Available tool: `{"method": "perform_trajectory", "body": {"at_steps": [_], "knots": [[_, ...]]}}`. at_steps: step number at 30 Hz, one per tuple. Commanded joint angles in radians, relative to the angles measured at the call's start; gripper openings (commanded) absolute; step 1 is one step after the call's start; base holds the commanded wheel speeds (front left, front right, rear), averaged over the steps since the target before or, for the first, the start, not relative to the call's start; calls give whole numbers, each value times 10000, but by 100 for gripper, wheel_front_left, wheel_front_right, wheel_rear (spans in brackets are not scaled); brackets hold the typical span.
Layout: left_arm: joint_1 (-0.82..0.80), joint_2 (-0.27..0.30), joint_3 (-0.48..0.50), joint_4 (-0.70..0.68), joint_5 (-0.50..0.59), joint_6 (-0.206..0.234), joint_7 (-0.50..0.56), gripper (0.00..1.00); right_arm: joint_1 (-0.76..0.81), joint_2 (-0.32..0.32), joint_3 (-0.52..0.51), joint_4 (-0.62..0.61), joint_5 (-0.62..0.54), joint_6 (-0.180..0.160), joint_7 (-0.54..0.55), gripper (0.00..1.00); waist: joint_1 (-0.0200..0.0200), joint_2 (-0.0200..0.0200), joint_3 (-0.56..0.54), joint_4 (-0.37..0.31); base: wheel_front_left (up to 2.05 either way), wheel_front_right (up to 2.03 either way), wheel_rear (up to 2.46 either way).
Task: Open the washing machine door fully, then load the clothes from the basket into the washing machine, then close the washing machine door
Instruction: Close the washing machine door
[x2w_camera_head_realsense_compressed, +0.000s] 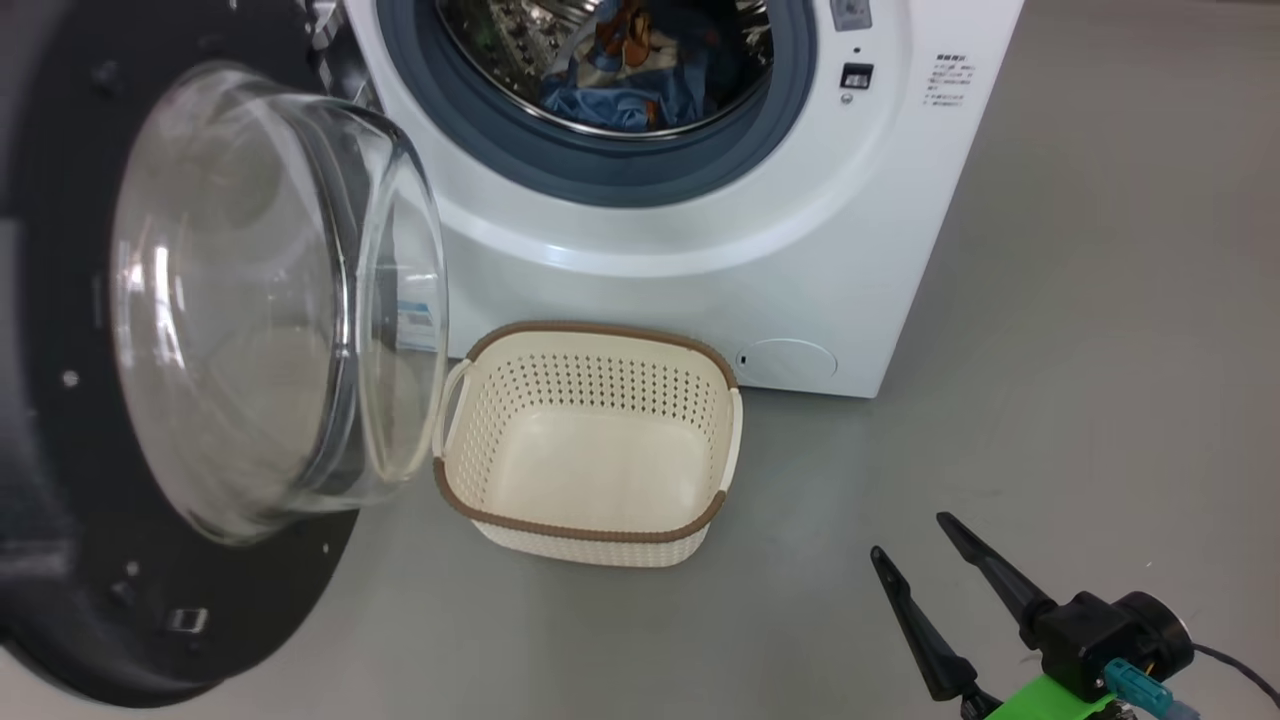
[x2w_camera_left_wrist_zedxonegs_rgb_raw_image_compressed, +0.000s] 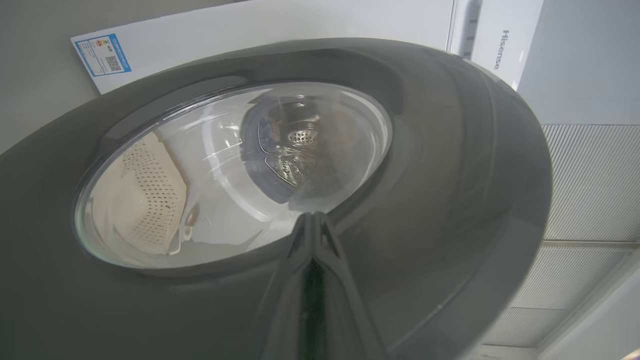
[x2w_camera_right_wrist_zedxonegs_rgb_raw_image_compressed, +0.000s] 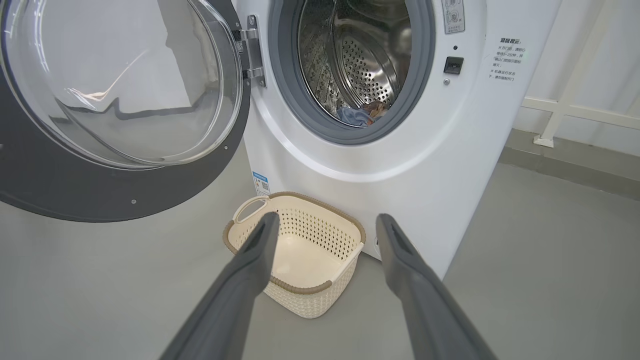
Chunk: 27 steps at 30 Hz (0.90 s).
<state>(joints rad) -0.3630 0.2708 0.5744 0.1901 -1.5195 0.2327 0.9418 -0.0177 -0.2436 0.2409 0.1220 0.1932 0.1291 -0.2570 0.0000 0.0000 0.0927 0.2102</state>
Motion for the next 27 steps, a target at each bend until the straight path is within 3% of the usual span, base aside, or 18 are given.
{"method": "perform_trajectory", "body": {"at_steps": [1,27], "knots": [[-174,339,103,-403,-53,-96,149,0,99,-18,173,-190,-60,16,-48,100,0,0,-83,-68,0,0,0],[-1650,-1695,-2174,-704,1223,-1116,-1431,0,111,784,68,-55,-136,16,-48,100,0,0,-657,-1588,0,0,0]]}}
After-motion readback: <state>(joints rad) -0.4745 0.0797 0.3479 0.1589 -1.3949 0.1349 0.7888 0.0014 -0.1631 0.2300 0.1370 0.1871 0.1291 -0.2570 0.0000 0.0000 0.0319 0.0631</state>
